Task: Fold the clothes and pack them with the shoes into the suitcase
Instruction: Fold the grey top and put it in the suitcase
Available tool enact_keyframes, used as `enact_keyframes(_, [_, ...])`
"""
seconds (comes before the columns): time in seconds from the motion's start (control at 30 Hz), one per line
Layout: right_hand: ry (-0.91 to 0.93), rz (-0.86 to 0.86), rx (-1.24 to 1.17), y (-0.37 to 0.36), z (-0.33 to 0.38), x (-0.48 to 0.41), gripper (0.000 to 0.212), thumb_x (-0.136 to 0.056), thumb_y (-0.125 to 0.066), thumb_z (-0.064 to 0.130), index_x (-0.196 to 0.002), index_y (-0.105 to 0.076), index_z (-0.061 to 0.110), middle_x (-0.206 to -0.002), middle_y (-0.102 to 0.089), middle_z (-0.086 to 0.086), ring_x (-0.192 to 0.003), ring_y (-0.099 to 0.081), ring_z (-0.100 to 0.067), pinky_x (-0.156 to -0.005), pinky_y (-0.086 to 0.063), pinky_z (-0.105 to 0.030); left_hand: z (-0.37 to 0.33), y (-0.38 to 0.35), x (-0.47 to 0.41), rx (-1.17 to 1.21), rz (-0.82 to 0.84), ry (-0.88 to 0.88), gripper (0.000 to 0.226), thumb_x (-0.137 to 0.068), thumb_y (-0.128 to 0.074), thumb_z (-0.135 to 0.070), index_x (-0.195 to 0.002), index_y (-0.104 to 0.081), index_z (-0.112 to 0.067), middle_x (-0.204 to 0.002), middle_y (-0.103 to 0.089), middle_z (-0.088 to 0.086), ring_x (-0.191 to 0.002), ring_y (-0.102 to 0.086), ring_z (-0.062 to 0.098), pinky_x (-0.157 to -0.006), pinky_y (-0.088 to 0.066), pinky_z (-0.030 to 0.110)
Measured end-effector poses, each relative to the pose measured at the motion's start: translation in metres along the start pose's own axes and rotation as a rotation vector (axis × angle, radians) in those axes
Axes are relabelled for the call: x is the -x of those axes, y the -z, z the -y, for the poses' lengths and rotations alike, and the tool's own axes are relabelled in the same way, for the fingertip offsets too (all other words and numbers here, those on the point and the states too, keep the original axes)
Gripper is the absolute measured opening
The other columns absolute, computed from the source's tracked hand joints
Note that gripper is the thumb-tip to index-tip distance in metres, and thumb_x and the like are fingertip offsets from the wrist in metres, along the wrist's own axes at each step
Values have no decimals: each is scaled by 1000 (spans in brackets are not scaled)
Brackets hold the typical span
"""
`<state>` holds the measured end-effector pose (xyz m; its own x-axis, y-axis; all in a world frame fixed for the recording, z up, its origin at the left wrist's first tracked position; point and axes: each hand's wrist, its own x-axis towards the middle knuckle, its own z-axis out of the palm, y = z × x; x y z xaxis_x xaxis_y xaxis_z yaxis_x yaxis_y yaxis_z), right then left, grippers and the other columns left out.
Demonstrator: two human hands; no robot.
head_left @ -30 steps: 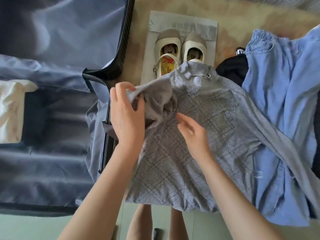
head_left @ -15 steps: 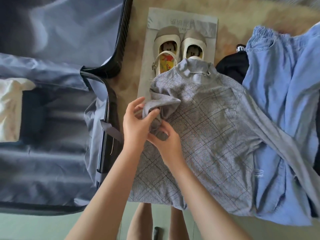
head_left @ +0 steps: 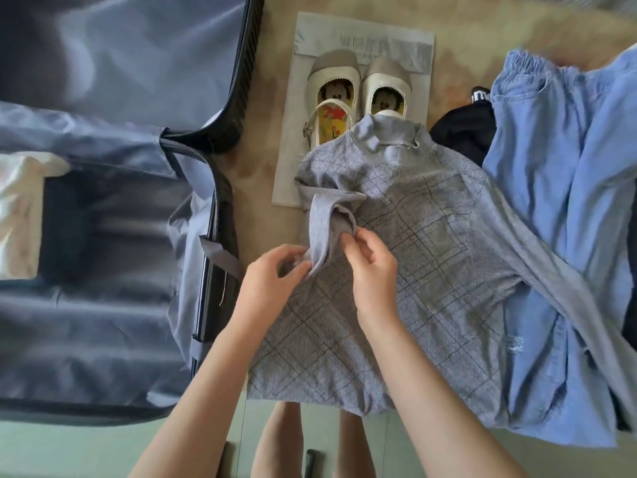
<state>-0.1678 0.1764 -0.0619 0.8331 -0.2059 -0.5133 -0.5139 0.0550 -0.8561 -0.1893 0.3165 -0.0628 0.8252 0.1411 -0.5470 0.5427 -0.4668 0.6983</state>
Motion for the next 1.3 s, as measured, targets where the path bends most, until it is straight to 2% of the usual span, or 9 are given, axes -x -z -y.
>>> enact_keyframes(0.17, [-41, 15, -34, 2, 7, 1, 25, -96, -54, 11, -120, -60, 10, -112, -66, 4, -96, -60, 11, -83, -47, -9, -19, 8, -5, 116, -302, -43, 9, -86, -67, -27, -92, -64, -21, -87, -64, -6, -74, -55, 0, -63, -40, 6])
enact_keyframes(0.3, [-43, 65, -94, 4, 10, 10, 28, -97, -54, 16, -124, -59, 19, -120, -66, 1, -111, -63, -12, -96, -48, -25, -43, 15, -9, 226, -459, -98, 12, -86, -68, -35, -87, -64, -23, -80, -61, -9, -70, -54, 5, -66, -44, 20])
enact_keyframes(0.5, [-16, 267, -95, 6, 17, 28, 39, -86, -65, 26, -122, -61, 12, -107, -71, 0, -101, -66, -10, -79, -50, -19, -50, -1, -4, 456, -176, 111, 15, -84, -70, -35, -90, -70, -22, -83, -70, 2, -76, -67, 14, -66, -55, 31])
enact_keyframes(0.6, [-24, 150, 45, 13, 12, 30, 21, -82, -74, 13, -102, -68, 16, -87, -72, -5, -82, -67, -14, -69, -50, -25, -49, -12, 3, 654, 24, 220, 13, -92, -61, -23, -101, -69, -16, -88, -70, 6, -78, -69, 16, -66, -59, 33])
enact_keyframes(0.8, [-63, -253, 202, 70, -12, 6, 14, -93, -59, 21, -96, -64, 8, -84, -65, 0, -74, -56, -15, -58, -42, -14, -18, -31, 0, 98, -116, 88, 23, -90, -61, -13, -110, -64, -24, -104, -66, -6, -95, -63, 14, -86, -53, 37])
enact_keyframes(0.87, [-141, -333, 386, 91, -27, -13, 39, -92, -58, 24, -128, -53, 7, -119, -60, -5, -107, -56, -20, -90, -45, -18, -6, -36, -2, -103, -163, 45, 37, -86, -64, -10, -121, -58, -22, -116, -56, 0, -109, -54, 17, -97, -45, 35])
enact_keyframes(0.93, [-128, -398, 562, 105, -35, -27, 54, -87, -58, 20, -139, -44, 12, -135, -51, -10, -124, -47, -28, -105, -40, -45, 0, -37, -7, -110, -216, 61, 47, -84, -66, -9, -128, -52, -18, -122, -51, 5, -113, -50, 21, -98, -42, 35])
enact_keyframes(1.1, [225, -293, 709, 84, -8, -45, 37, -90, -57, 25, -126, -57, 17, -126, -55, 1, -121, -38, -19, -102, -32, -37, 9, -47, -12, -151, -200, 97, 39, -82, -69, -14, -119, -60, -19, -113, -60, 1, -107, -54, 20, -90, -46, 35])
enact_keyframes(1.3, [827, 12, 1077, 6, 25, -78, 27, -84, -64, 35, -104, -71, 18, -102, -69, 4, -102, -43, -22, -83, -24, -30, 10, -45, -4, -139, -435, 100, 15, -84, -63, -9, -95, -63, -19, -92, -55, -7, -83, -53, 14, -66, -40, 27])
